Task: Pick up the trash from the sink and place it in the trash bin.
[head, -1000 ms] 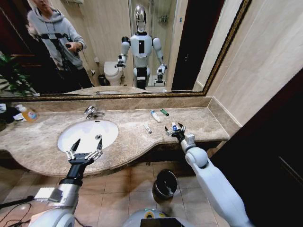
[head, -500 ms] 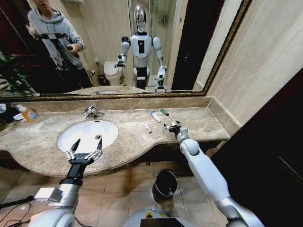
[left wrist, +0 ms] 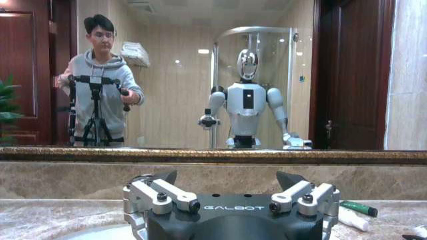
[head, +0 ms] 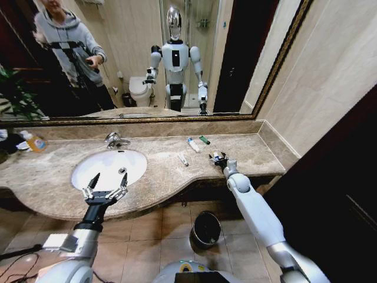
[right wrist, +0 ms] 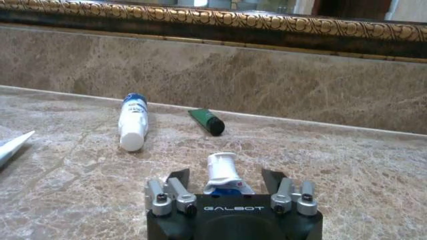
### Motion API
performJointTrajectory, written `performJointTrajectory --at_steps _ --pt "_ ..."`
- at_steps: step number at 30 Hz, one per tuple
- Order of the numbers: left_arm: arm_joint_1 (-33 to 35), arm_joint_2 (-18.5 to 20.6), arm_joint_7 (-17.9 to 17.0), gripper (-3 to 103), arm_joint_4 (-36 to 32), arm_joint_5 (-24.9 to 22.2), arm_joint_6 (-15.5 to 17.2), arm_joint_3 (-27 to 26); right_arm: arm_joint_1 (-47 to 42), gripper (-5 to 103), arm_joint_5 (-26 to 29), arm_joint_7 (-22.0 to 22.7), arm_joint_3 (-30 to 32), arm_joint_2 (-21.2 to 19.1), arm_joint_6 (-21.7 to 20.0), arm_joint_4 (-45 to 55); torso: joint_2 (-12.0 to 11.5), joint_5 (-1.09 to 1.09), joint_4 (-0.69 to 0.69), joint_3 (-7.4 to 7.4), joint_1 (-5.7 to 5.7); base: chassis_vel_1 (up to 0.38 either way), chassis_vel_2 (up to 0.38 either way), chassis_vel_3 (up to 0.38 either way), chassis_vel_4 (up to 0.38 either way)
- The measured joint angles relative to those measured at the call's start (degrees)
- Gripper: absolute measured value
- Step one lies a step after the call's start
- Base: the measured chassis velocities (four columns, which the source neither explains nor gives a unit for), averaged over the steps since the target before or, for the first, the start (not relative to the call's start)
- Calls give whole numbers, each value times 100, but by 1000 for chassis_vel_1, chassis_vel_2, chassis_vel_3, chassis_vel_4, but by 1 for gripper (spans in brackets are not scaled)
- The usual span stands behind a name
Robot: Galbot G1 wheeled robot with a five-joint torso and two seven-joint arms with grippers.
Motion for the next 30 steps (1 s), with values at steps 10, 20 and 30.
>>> performJointTrajectory --at_steps 10,20,30 --pt "0 0 0 100 0 0 0 0 -93 45 7 12 9 -19 -7 154 0 0 0 0 0 0 0 0 0" --pt "0 0 0 100 0 0 0 0 -198 21 38 32 3 -84 -44 340 1 0 0 0 0 0 0 0 0" --pt "0 0 0 100 0 0 0 0 -335 21 153 76 46 -201 -135 681 1 0 0 0 0 0 0 0 0"
